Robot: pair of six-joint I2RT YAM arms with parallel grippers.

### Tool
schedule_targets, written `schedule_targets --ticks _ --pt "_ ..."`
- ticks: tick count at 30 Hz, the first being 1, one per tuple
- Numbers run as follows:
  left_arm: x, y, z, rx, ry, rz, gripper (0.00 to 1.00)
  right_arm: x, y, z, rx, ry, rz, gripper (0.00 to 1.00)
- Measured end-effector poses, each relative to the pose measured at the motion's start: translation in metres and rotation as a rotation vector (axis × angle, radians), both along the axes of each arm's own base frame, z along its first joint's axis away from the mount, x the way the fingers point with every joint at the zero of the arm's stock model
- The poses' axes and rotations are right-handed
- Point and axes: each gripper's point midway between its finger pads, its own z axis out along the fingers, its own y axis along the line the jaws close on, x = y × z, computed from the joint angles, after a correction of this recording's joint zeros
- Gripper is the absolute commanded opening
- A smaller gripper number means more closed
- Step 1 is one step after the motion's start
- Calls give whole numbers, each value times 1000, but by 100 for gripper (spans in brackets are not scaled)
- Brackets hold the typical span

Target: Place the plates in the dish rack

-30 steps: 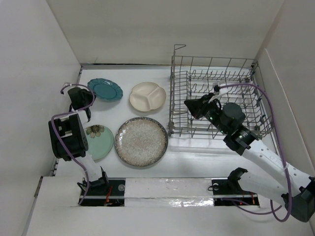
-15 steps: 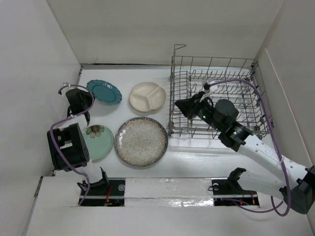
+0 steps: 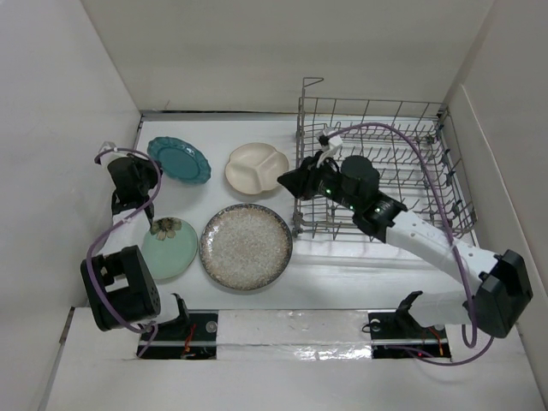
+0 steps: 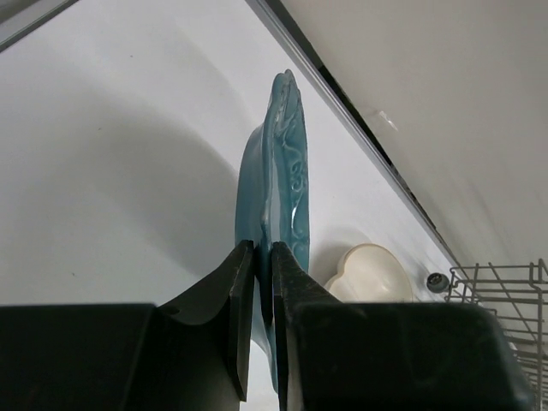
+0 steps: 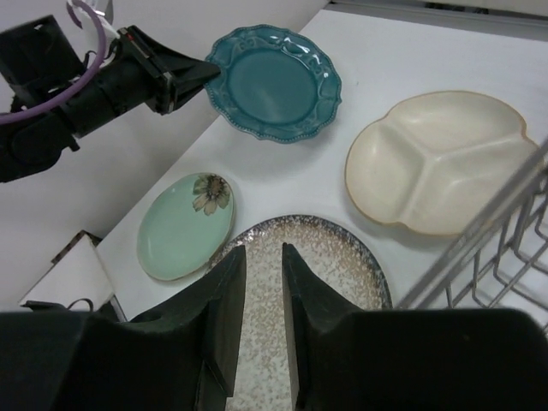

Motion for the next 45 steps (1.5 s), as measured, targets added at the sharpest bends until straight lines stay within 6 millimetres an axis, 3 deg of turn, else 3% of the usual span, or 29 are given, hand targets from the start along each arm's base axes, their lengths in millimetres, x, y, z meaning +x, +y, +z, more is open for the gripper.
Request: schedule_targets --ticks 2,12,20,29,33,39,45 --pt "-4 -2 8 7 -12 -7 0 8 14 3 2 4 24 37" --pt "-23 -20 49 21 -86 -83 0 43 72 4 -9 18 136 69" --pt "-37 -37 67 3 -114 -149 0 83 120 -2 -25 24 197 83" --pt "-53 -56 103 -30 -211 -213 0 130 147 -24 -26 79 247 94" --pt "-55 -63 109 -61 -230 -246 0 147 153 -52 -42 127 259 98" --pt "-60 -71 117 -78 -252 -276 0 149 157 -95 -69 228 273 100" --pt "-67 -77 129 -86 -286 -301 0 138 164 -83 -8 246 342 98"
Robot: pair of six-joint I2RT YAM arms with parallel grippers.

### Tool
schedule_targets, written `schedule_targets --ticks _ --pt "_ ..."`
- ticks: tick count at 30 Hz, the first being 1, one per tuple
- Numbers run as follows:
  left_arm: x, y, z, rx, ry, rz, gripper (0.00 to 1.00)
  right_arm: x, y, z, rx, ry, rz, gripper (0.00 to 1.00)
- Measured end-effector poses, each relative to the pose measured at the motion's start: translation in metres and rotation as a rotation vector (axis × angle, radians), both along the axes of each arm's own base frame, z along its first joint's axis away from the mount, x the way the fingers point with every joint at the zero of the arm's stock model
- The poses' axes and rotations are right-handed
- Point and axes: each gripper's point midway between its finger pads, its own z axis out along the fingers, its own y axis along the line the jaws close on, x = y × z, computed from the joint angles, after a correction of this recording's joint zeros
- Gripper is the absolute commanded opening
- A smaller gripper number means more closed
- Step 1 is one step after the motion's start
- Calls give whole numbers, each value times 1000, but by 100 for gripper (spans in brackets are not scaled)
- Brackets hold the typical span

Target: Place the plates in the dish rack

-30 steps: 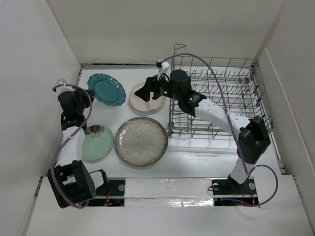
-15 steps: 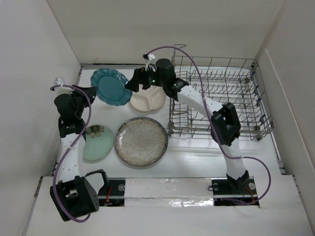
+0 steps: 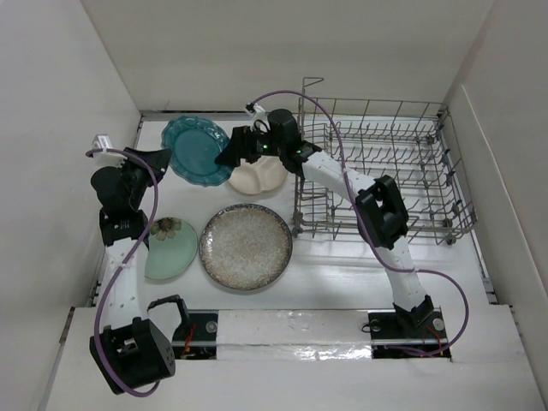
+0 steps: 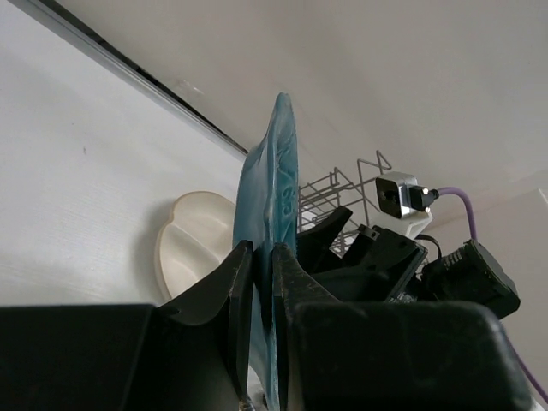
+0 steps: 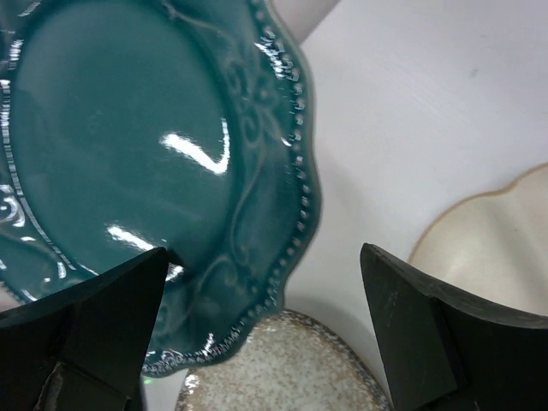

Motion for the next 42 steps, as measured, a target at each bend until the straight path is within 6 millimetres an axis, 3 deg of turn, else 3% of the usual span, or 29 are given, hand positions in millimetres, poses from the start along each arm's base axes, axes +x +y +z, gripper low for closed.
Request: schedule_targets --ticks 5,8,9,12,15,16,18,19,20,23,27,30,34,37,38,40,41,42 --pt "-5 -7 9 -19 -23 -32 0 -15 9 26 125 -5 95 88" --pt "-8 -11 14 -25 -40 -50 0 -24 11 38 190 1 140 63" --pt "-9 -11 17 -24 -48 -53 0 -26 11 42 206 5 149 45" --pt "-10 -5 23 -13 -78 -34 0 -29 2 56 264 50 173 16" --pt "-12 -10 27 -8 -97 -57 0 -34 -10 69 289 86 176 1" --pt "-13 -11 29 -4 -107 -64 0 -36 -13 71 291 98 174 0" --pt "-17 -14 34 8 -124 -71 13 -41 -16 77 296 110 172 0" --pt "-19 -14 36 12 -130 -68 21 -43 -17 81 301 107 173 0" --pt "-22 -13 37 15 -131 -60 39 -45 -18 87 305 96 173 0" --pt "-31 -13 43 30 -148 -33 62 -53 -19 108 316 18 177 0" --pt "-46 -11 57 83 -198 8 74 -65 -22 128 334 -19 168 0" --pt "-54 -8 63 111 -215 41 78 -70 -32 145 360 -27 144 0" --pt "-62 -7 67 128 -226 62 77 -64 -56 169 404 -53 79 0" --pt "-70 -11 71 138 -241 55 69 -47 -89 188 420 -88 -12 0" --pt "-72 -15 73 144 -250 41 58 -40 -103 193 421 -102 -46 0" --pt "-78 -27 76 155 -269 -12 48 -22 -137 202 415 -139 -134 0" --pt "-81 -34 78 163 -281 -47 29 -12 -158 205 403 -153 -187 0" --pt "-84 -41 79 161 -288 -83 17 -1 -183 208 385 -174 -250 0"
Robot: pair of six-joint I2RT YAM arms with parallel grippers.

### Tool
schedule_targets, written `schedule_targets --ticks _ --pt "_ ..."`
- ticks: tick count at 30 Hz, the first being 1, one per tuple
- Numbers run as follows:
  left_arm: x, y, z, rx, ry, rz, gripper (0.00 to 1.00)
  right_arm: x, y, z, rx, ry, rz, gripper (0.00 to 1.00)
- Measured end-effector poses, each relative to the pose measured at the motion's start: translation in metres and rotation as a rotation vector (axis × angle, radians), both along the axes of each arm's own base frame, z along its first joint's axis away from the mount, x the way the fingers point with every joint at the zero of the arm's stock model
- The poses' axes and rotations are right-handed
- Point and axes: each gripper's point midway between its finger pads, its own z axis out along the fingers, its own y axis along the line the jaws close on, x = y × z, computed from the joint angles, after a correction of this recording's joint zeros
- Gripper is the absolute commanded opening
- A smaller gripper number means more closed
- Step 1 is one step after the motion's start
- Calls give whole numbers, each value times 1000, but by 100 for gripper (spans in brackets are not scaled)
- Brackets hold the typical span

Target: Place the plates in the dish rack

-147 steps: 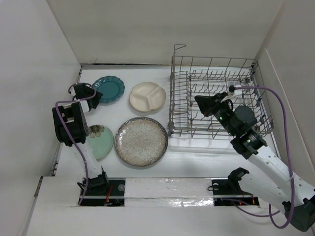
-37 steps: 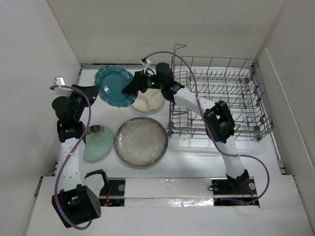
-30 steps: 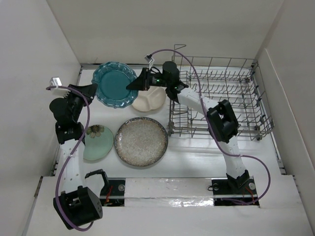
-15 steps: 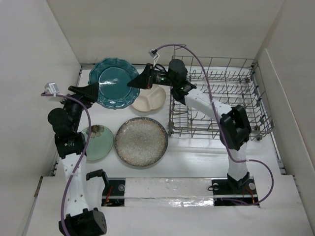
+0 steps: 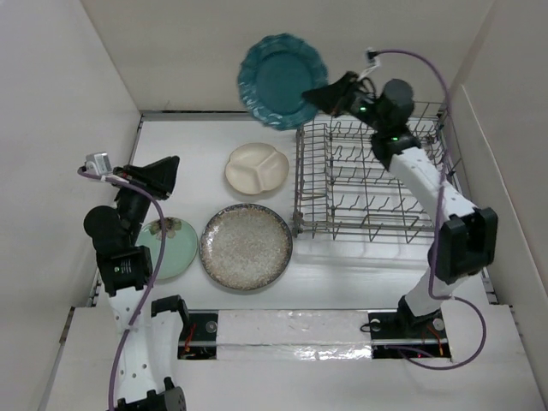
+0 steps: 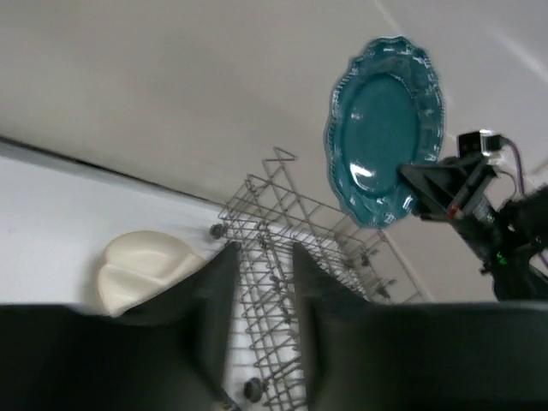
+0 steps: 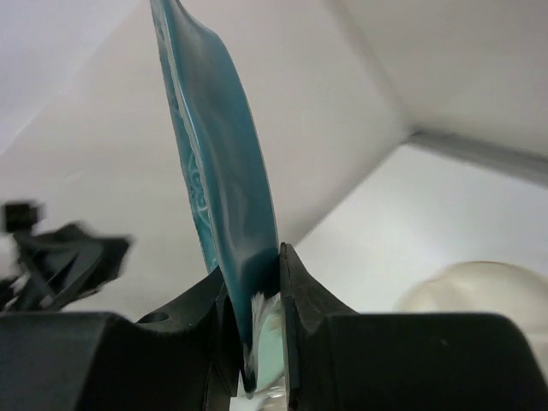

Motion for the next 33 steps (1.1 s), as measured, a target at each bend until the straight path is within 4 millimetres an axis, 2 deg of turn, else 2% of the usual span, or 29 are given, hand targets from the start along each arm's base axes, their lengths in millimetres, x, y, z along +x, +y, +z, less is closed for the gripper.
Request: schedule_targets --ticks 2,4,6,9,11,13,16,21,24,26,30,33 --pt "-5 -11 -2 12 -15 -66 3 24 -62 5 -31 2 -175 0" --pt "-10 -24 -15 19 -10 -138 0 45 -138 3 -73 15 -407 0" --pt "-12 -36 -35 14 24 -202 0 49 -211 3 -103 19 -616 0" --pt "-14 -58 -66 5 99 -313 0 36 -319 -10 -174 62 -991 0" --pt "-16 -71 -80 15 134 -375 0 16 -364 -23 -231 97 -1190 0" --pt "-18 -78 -88 29 155 -416 0 -2 -385 -34 -281 113 -1305 0" --pt "-23 -85 -98 42 177 -469 3 -16 -400 -48 -361 122 -1387 0" --pt "-36 -98 -98 56 164 -555 8 -14 -430 -70 -525 140 -1448 0" --pt "-41 -101 -96 66 149 -590 8 -14 -452 -93 -637 190 -1463 0" --pt "-43 -103 -96 68 149 -606 8 -21 -465 -108 -715 239 -1464 0" --pt "-45 -102 -95 48 136 -633 9 -37 -479 -124 -828 297 -1449 0" --pt "-44 -96 -102 10 142 -628 10 -47 -480 -130 -888 321 -1426 0"
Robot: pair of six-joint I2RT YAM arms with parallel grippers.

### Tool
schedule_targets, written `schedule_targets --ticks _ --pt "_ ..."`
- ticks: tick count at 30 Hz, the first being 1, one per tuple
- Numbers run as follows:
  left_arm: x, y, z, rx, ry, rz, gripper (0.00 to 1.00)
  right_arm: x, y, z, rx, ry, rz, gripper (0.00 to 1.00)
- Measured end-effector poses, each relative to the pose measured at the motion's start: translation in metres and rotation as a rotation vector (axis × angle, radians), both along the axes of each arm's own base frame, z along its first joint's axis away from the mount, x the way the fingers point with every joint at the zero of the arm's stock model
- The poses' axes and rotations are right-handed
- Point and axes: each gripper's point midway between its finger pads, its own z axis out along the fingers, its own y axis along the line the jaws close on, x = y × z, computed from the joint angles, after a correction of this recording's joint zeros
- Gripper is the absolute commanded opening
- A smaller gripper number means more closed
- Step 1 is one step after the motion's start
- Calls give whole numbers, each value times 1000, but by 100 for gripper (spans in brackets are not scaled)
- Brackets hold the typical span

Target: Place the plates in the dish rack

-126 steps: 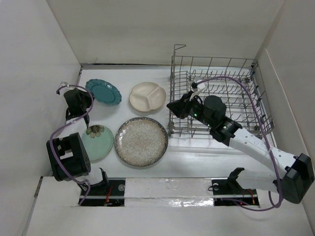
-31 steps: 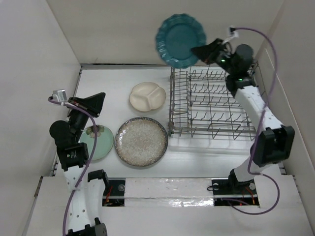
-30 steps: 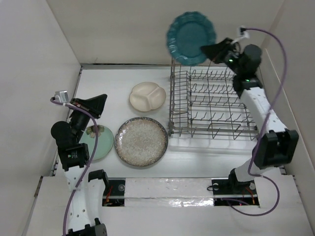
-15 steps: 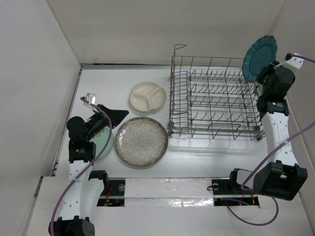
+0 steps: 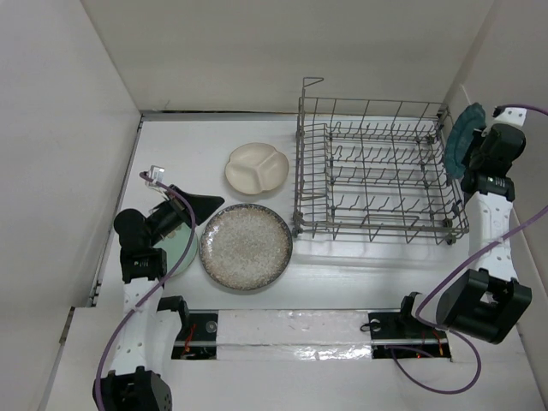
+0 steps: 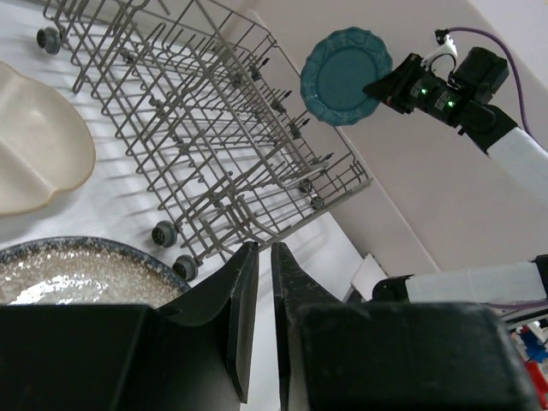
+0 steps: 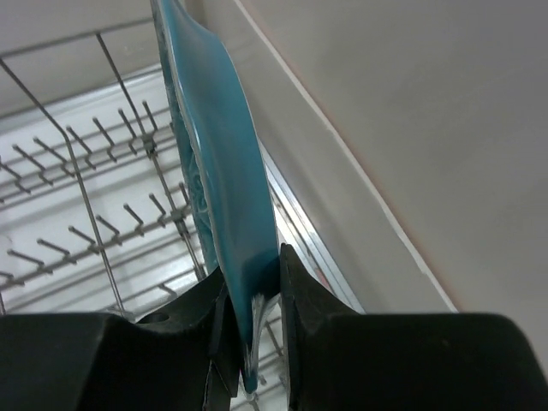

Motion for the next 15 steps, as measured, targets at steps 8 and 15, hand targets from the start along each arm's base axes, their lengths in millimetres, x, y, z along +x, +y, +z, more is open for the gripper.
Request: schedule_targets --ticks 8,15 --pt "-1 1 -4 3 14 1 11 -14 9 -16 -31 114 61 0" --pt "-1 1 -4 3 13 1 11 -24 13 -34 -27 171 74 0"
